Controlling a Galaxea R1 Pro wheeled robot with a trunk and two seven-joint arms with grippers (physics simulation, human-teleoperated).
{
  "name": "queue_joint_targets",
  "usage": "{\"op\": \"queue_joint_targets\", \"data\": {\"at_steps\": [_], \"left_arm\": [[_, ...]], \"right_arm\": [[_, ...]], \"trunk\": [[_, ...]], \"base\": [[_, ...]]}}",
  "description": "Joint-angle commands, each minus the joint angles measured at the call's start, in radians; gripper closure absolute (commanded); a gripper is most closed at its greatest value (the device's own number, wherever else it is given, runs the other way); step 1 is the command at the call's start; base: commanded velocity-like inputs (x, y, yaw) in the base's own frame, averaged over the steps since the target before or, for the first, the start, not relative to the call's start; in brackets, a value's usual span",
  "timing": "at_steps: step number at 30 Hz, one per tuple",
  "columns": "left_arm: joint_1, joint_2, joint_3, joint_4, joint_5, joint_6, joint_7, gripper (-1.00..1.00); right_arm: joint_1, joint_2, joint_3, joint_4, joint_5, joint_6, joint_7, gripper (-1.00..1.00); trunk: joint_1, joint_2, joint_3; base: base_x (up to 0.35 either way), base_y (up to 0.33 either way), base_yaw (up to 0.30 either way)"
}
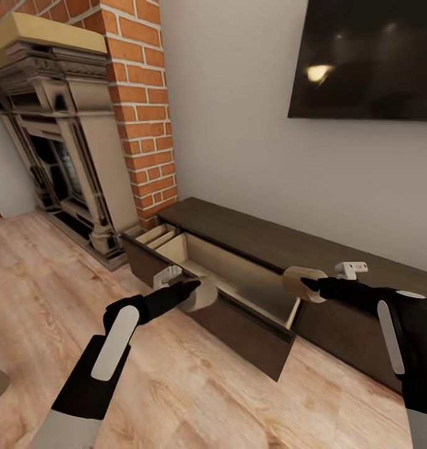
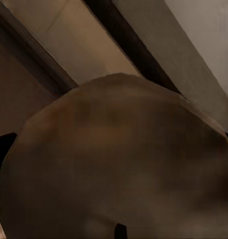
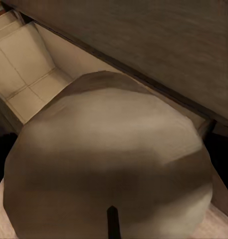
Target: Place each of the two pumpkins and all three candles from the living room inside a cabinet in the living room (use any cabinet), then make sure every cabinet is closed, and position the cauldron so it is next to a table in the living room.
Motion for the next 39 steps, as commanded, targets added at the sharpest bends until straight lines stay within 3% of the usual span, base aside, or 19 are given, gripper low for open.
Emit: {"op": "queue_joint_targets", "data": {"at_steps": [1, 6, 12, 14, 20, 35, 39], "left_arm": [[-0.004, -0.001, 0.006, -0.011, 0.016, 0.011, 0.01, 1.0], [-0.026, -0.006, 0.041, -0.041, 0.021, 0.049, 0.01, 1.0], [-0.087, 0.003, 0.057, -0.018, 0.119, 0.062, 0.018, 1.0], [-0.145, 0.003, 0.055, 0.086, 0.134, 0.077, 0.021, 1.0], [-0.237, -0.001, 0.049, 0.244, 0.141, 0.129, 0.025, 1.0], [-0.269, -0.01, 0.047, 0.314, 0.141, 0.168, 0.029, 1.0], [-0.272, -0.012, 0.046, 0.326, 0.142, 0.168, 0.027, 1.0]], "right_arm": [[-0.001, 0.0, -0.001, -0.001, -0.004, 0.007, 0.002, 1.0], [-0.001, 0.001, -0.001, -0.001, -0.005, 0.008, 0.002, 1.0], [-0.001, 0.002, -0.001, -0.001, -0.007, 0.043, 0.003, 1.0], [-0.005, 0.018, -0.002, -0.001, -0.023, 0.103, 0.007, 1.0], [-0.005, 0.064, 0.0, -0.001, -0.063, 0.103, 0.01, 1.0], [-0.005, 0.14, -0.01, 0.001, -0.066, 0.103, 0.007, 1.0], [-0.004, 0.145, -0.01, 0.001, -0.066, 0.103, 0.007, 1.0]], "trunk": [[0.0, 0.0, -0.001], [0.0, 0.0, -0.001], [0.0, 0.0, -0.001], [0.0, 0.0, -0.001], [0.0, 0.0, -0.001], [0.0, 0.0, -0.001], [0.0, 0.0, -0.001]], "base": [[0.243, 0.248, -0.239], [0.243, 0.247, -0.209], [0.245, 0.233, -0.081], [0.252, 0.212, -0.017], [0.256, 0.223, -0.006], [0.245, 0.265, -0.206], [0.241, 0.267, -0.275]]}}
